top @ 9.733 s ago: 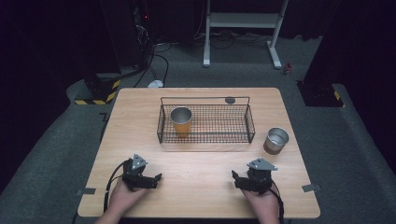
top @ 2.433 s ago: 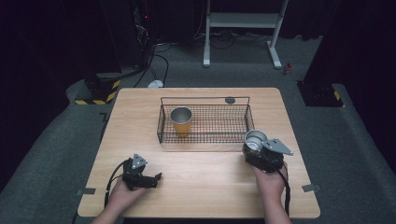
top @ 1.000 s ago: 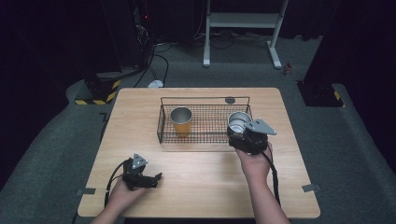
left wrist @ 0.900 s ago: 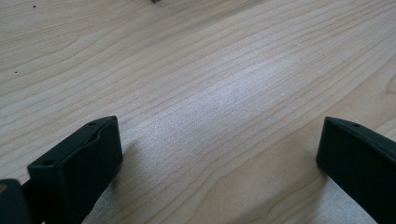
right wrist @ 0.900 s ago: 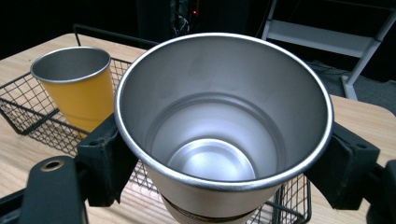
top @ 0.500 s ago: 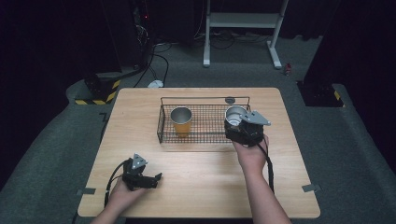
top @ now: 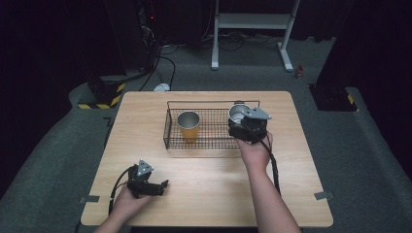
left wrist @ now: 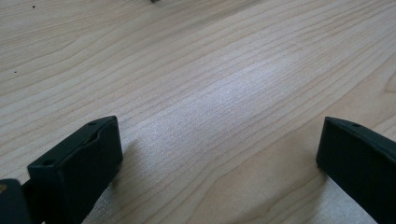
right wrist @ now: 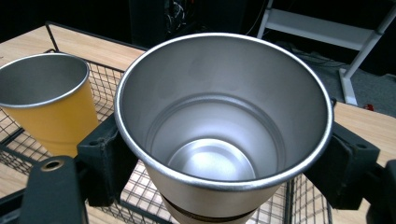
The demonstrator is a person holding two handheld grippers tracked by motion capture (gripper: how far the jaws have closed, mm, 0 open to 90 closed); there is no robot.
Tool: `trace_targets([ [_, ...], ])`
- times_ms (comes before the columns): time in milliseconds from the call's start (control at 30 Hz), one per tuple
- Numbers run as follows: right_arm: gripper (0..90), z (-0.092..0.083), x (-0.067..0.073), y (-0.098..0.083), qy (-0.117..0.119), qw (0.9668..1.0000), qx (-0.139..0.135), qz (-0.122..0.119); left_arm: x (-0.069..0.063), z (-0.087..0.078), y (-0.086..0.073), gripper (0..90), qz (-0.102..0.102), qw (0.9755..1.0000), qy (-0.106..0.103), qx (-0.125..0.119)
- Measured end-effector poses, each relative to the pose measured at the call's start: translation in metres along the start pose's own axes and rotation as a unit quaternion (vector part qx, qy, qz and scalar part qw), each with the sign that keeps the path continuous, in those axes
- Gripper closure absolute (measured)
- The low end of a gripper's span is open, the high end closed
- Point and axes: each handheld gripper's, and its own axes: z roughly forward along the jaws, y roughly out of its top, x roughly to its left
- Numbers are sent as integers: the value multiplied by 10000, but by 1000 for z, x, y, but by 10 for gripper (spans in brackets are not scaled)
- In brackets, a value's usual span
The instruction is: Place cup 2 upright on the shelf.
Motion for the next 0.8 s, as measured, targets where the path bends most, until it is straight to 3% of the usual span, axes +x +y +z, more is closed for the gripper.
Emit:
trace_targets([
  [800, 183, 49, 8, -11, -51, 9983, 572, 89, 0, 0, 0, 7, -4, 10000, -3, -6],
])
